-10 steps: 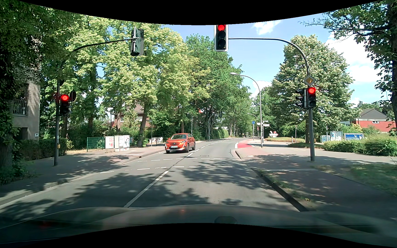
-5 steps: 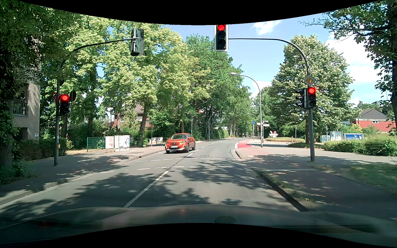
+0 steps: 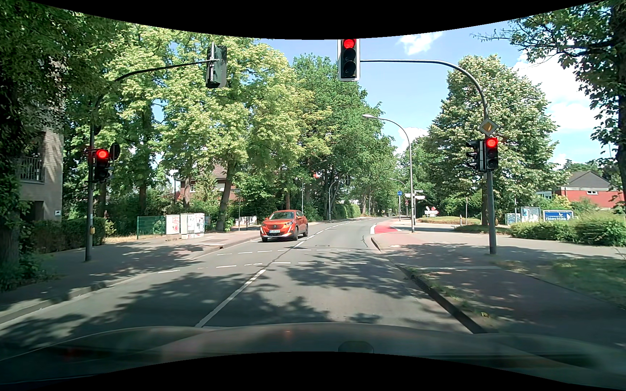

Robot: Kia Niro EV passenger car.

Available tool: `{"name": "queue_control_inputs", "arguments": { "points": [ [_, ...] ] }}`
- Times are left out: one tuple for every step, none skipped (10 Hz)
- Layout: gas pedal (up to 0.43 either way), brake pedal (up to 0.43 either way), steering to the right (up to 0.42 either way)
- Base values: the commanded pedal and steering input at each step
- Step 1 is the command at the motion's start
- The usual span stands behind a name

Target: Follow the waypoints while adhering to traffic rules and regulations

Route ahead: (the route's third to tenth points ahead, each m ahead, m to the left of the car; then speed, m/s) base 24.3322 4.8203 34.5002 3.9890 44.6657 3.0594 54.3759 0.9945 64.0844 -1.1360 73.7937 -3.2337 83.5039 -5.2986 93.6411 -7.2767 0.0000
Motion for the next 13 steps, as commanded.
{"name": "queue_control_inputs", "arguments": {
  "points": [
    [0.0, 0.274, 0.006],
    [0.0, 0.274, 0.006],
    [0.0, 0.274, 0.006],
    [0.0, 0.274, 0.006],
    [0.0, 0.274, 0.006],
    [0.0, 0.274, 0.006],
    [0.0, 0.274, 0.006],
    [0.0, 0.274, 0.006],
    [0.0, 0.274, 0.006],
    [0.0, 0.274, 0.006],
    [0.0, 0.274, 0.006],
    [0.0, 0.274, 0.006],
    [0.0, 0.274, 0.006]
  ]
}}
